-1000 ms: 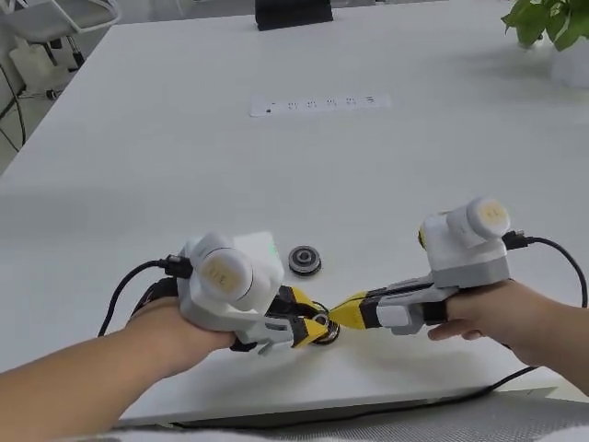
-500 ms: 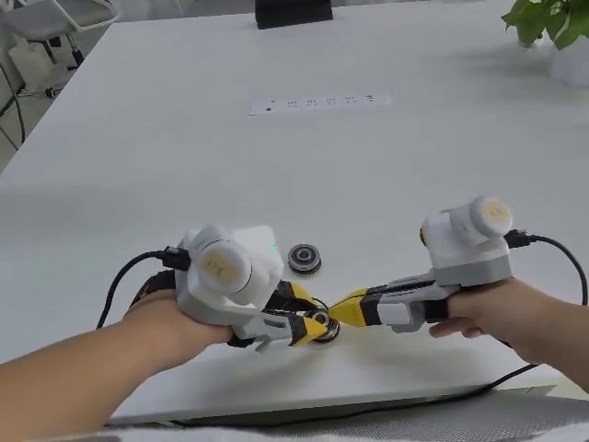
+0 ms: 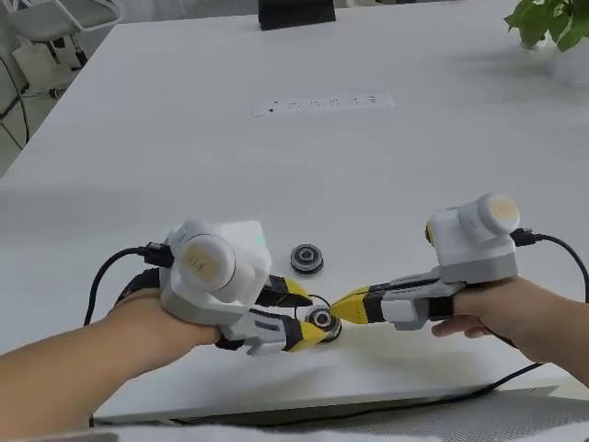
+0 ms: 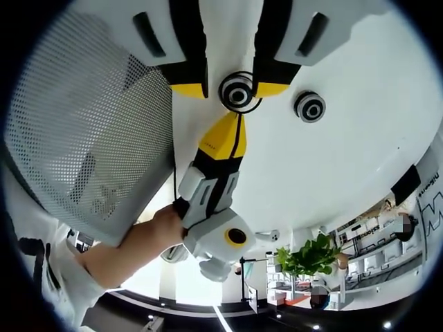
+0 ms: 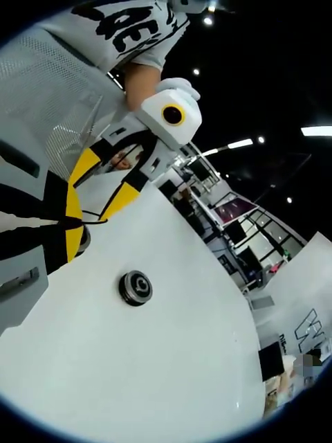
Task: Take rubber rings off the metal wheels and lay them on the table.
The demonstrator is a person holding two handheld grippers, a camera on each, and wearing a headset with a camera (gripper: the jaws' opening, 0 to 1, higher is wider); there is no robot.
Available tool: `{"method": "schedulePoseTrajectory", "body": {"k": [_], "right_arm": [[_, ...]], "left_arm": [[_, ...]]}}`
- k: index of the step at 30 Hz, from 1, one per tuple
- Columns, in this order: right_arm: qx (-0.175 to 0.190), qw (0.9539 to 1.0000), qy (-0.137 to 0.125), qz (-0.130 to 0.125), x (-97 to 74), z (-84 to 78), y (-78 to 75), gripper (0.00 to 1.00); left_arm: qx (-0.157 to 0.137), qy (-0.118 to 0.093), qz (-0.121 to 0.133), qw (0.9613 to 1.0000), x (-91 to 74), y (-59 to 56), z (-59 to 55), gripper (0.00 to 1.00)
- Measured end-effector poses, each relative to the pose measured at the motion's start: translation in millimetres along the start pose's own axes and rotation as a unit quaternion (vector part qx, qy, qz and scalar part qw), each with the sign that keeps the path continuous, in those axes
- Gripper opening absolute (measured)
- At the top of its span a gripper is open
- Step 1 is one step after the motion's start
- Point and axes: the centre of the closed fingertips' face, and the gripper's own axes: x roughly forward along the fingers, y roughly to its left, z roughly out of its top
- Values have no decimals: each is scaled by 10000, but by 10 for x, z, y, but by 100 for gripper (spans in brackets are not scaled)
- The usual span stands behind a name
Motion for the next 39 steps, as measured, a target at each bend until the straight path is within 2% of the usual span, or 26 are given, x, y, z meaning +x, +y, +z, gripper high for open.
{"method": "schedulePoseTrajectory", "body": {"k": [5,19,32,39], "right_arm": [[-2,10000,-42,26,-12,38,39,0],[-53,9999,-133,95,-38,186,177,0],[-168,9998,-39,124,86,311,199,0],[-210,9997,74,121,175,327,170,0]], "left_arm": [[-59,-117,-21,9999,-92,-14,29,25],[-229,-266,101,9993,-347,21,2,37],[-365,-272,270,9986,-570,97,-113,50],[-479,-279,398,9977,-678,139,-185,54]]}}
